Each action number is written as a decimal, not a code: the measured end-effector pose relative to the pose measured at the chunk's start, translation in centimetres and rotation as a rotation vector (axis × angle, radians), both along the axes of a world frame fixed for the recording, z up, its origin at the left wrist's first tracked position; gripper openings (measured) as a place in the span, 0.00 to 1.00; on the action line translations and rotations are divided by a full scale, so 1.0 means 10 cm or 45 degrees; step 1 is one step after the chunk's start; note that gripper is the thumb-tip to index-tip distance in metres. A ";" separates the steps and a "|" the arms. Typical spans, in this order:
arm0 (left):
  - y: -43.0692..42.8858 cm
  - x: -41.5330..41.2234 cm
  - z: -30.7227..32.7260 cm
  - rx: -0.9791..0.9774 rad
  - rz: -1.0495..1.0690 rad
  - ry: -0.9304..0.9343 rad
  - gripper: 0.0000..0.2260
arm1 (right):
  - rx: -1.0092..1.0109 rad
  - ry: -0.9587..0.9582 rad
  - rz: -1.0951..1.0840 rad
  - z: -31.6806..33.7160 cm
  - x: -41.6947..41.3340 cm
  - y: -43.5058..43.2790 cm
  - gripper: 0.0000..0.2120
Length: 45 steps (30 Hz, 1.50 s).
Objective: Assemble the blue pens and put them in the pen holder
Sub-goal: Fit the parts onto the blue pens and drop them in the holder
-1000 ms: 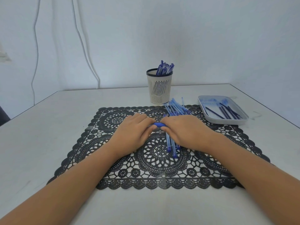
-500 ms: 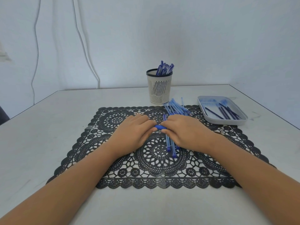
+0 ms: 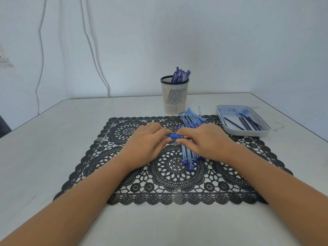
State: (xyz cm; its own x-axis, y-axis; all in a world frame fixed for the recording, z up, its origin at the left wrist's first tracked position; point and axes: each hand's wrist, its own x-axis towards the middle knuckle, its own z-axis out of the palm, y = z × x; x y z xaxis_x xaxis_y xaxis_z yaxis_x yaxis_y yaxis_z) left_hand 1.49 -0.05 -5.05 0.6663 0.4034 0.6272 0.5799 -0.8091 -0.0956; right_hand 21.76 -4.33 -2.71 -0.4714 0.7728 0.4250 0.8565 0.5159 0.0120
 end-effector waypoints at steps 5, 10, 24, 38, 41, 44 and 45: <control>0.02 -0.03 0.00 -0.076 0.171 -0.115 0.15 | -0.148 0.143 -0.163 0.03 0.02 -0.06 0.10; 0.04 -0.05 0.02 -0.319 0.313 -0.297 0.11 | -0.274 0.397 -0.155 0.01 -0.02 -0.05 0.08; 0.04 -0.04 0.02 -0.347 0.283 -0.347 0.10 | -0.159 0.582 -0.082 -0.08 -0.20 -0.01 0.10; 0.01 -0.02 0.00 -0.138 0.006 -0.141 0.15 | -0.471 0.966 -0.100 0.06 -0.13 -0.05 0.09; 0.02 -0.03 -0.01 -0.173 0.001 -0.177 0.15 | -0.489 1.071 -0.068 0.04 -0.13 -0.04 0.08; 0.02 -0.03 -0.01 -0.182 0.005 -0.197 0.16 | -0.521 0.987 -0.138 0.05 -0.13 -0.06 0.15; 0.02 -0.03 -0.01 -0.175 0.009 -0.191 0.16 | -0.535 0.965 -0.145 0.05 -0.12 -0.05 0.16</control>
State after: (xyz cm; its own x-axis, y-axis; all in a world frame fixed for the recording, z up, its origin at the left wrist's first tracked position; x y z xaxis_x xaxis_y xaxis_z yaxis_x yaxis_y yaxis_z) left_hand 1.17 0.17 -5.20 0.5663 0.4965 0.6578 0.5849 -0.8044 0.1036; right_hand 20.52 -4.87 -2.19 -0.0878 0.9610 0.2622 0.6034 0.2607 -0.7536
